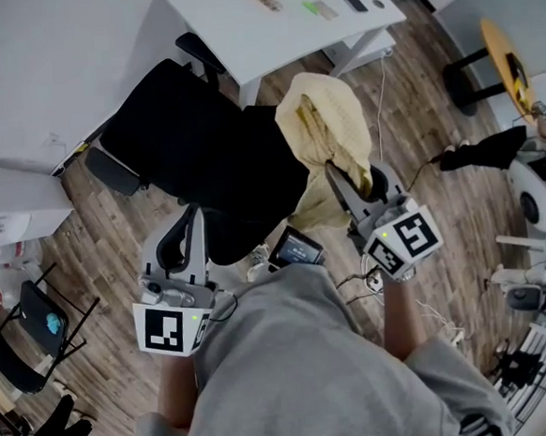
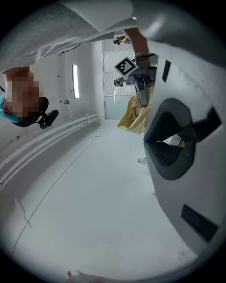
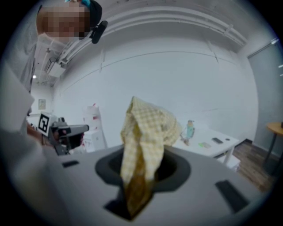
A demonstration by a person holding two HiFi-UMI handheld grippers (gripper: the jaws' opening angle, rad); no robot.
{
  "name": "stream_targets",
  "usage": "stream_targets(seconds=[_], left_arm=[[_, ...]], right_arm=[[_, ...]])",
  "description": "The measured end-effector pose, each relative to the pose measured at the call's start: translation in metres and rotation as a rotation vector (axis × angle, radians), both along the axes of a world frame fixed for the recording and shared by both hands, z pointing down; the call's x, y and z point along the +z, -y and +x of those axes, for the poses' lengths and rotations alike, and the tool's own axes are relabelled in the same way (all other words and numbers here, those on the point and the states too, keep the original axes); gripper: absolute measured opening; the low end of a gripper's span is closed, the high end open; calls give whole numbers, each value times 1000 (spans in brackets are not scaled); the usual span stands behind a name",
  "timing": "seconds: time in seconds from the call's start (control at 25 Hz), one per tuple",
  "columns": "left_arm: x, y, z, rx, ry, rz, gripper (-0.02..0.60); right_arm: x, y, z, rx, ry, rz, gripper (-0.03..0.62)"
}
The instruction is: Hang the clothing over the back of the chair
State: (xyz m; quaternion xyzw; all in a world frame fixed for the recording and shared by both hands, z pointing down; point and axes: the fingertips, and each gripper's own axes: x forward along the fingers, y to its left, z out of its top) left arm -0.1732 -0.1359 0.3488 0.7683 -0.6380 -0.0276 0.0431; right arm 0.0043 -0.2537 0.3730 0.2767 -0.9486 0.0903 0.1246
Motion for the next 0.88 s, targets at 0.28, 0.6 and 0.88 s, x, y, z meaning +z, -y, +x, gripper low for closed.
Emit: stream_targets(seconds=[0.28, 0.6, 0.88], left_arm=[[2, 6, -11, 12, -8, 0, 32], [4, 9, -17, 23, -22, -6, 32], [8, 13, -20, 28, -28, -11, 32]], right_arm=[[6, 7, -12, 18, -26, -16, 141], [27, 7, -21, 23, -96, -57, 152], [44, 5, -25, 18, -146, -64, 158]])
